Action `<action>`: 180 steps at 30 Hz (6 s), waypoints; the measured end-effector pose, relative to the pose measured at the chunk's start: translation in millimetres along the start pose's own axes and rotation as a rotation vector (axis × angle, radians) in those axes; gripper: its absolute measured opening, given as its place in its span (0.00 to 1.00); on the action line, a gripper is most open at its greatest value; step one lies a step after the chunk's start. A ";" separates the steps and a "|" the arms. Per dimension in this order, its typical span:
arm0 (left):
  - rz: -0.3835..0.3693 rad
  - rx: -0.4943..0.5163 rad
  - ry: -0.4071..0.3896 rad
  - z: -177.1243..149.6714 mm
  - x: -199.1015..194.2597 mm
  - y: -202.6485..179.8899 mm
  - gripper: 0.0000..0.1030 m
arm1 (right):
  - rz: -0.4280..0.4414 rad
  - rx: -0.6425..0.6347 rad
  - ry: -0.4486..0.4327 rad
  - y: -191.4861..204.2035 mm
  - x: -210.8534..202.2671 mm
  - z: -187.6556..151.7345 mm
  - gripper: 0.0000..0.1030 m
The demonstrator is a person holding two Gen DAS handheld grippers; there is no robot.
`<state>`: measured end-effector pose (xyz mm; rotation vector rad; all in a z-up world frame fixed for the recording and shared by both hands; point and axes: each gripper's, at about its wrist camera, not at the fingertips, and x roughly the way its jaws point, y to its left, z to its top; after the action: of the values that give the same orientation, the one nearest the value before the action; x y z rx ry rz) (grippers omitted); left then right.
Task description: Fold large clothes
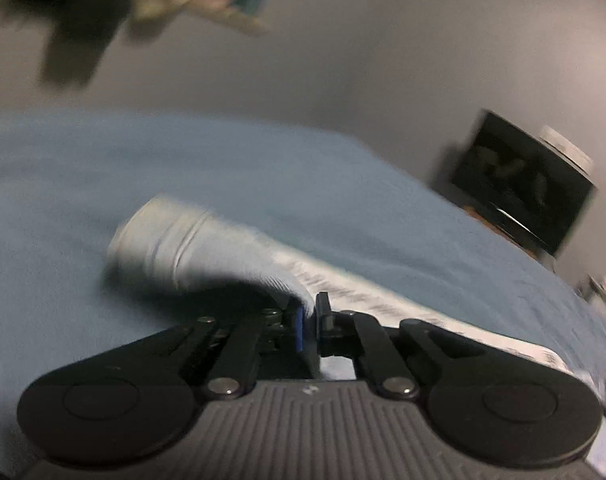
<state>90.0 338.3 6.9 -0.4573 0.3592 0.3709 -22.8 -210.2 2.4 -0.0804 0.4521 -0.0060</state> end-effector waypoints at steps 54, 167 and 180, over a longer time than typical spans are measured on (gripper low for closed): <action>-0.415 0.364 0.381 -164.8 -104.9 -219.0 0.57 | 0.119 -0.288 -0.113 24.5 -19.5 14.8 0.77; -0.424 0.768 0.308 -194.2 -84.5 -282.1 0.65 | -0.180 0.442 -0.069 -161.4 30.7 -4.4 0.44; -0.359 0.775 0.348 -119.9 -218.2 -217.4 0.68 | -0.129 0.161 0.029 -191.9 -160.6 45.7 0.65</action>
<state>-38.8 41.4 74.3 0.1849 0.7068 -0.2124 -144.9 -394.2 128.5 0.0489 0.4732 -0.1703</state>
